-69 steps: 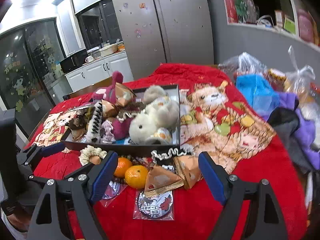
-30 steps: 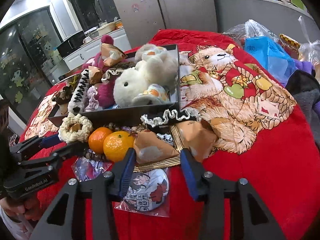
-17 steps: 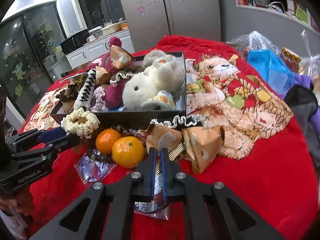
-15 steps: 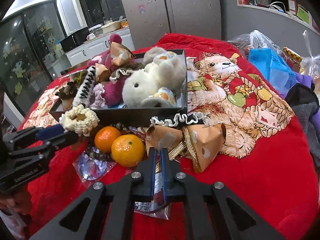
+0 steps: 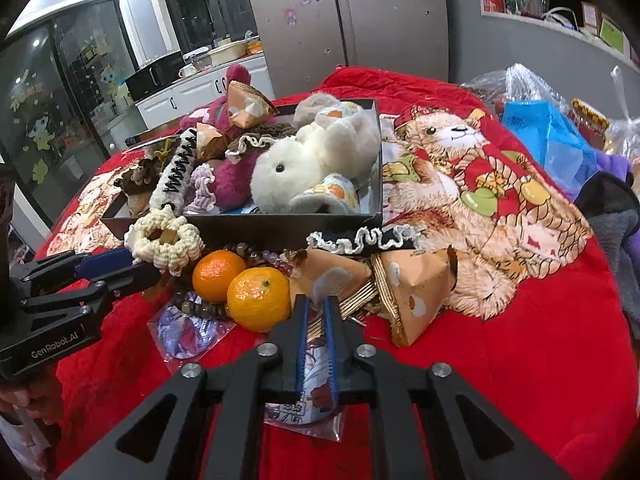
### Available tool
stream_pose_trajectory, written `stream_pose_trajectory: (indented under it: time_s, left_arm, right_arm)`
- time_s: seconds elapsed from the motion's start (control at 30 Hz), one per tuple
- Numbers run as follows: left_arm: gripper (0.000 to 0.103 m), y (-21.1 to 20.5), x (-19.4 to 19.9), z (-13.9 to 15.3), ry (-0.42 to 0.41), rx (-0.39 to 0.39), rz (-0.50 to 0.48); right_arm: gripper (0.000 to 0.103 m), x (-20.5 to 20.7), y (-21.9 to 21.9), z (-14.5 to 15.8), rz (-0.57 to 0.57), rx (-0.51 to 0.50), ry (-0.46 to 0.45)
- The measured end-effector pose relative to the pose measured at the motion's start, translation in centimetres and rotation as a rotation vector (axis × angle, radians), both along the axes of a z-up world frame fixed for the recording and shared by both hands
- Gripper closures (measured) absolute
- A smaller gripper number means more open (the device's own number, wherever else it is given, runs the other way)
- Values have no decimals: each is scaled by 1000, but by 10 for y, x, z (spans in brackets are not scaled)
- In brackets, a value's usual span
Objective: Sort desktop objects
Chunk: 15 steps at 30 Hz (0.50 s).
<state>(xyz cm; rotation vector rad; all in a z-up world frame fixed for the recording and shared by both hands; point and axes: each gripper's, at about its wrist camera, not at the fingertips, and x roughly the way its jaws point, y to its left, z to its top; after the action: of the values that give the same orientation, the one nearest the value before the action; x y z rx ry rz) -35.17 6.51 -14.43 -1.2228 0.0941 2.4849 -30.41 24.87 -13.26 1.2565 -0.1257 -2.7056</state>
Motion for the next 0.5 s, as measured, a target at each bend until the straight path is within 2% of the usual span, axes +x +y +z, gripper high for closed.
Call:
stream_pose_trajectory:
  time_s: [0.07,0.17,0.27,0.37,0.5]
  left_arm:
    - [62,-1,-1,-3,-9,2,0]
    - [55,-2,-3,-8,-16,7,0]
    - [40,-2,-7,-16,-37,2,5]
    - [38,-5,-9,-20,-47,12,9]
    - [38,-9,-9,-17,-39,39,15]
  right_arm:
    - [73,-1,0,-2,1,-2,-7]
    - [67,-4,3,-5,-15,3,-20]
    - [55,-7,8,-7,-38,-10,-28]
    - [50,-11,12,-12,-52,-32,-36]
    - [49,-12,11,-13,-59,-44,-40]
